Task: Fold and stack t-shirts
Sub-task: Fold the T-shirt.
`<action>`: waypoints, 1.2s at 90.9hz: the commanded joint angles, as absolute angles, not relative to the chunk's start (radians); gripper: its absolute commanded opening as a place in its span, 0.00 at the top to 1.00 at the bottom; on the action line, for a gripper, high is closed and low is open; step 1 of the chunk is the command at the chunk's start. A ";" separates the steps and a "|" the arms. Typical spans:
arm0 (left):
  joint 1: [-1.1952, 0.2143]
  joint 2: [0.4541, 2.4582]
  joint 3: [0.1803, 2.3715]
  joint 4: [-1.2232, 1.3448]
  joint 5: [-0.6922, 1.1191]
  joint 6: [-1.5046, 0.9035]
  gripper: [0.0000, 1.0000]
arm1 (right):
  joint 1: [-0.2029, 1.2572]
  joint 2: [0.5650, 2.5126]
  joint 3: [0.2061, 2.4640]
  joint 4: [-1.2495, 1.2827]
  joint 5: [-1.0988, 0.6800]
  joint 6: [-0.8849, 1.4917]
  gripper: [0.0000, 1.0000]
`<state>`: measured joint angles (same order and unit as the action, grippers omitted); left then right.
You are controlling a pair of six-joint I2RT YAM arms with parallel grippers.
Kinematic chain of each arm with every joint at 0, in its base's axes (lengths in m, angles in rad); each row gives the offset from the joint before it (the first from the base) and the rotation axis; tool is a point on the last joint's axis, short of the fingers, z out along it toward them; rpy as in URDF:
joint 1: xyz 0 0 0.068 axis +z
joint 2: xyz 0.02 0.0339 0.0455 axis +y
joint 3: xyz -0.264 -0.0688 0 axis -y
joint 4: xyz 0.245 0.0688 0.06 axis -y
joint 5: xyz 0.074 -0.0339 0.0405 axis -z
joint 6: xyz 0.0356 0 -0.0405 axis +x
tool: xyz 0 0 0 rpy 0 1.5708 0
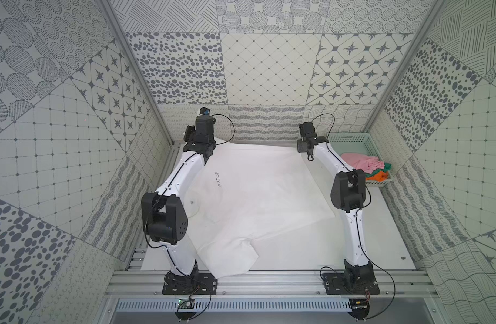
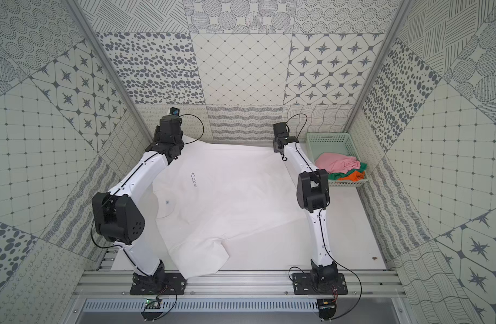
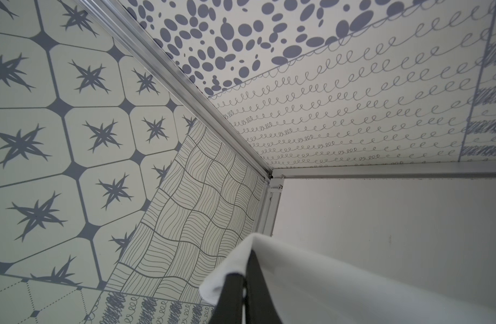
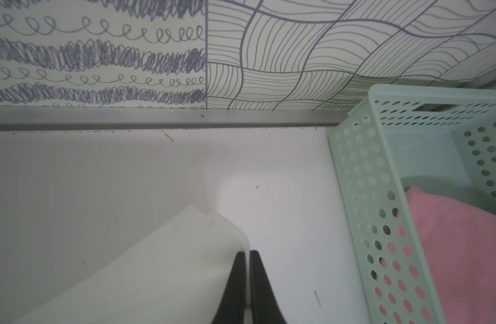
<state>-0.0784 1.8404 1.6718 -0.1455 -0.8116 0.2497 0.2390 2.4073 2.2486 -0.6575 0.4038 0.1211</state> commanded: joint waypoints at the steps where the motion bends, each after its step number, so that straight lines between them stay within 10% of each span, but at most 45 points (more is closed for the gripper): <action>1: -0.070 1.871 1.672 -0.100 -0.845 0.171 1.00 | 0.225 2.431 2.311 -0.671 0.419 0.143 1.00; 109: -0.243 1.375 1.141 -0.838 -0.669 -0.505 1.00 | 0.261 2.145 1.883 -0.700 0.336 0.057 1.00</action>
<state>-0.2218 1.3949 1.1572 -0.6769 -0.7139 -0.3191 0.2577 2.1983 1.9133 -0.7212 0.3027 0.0921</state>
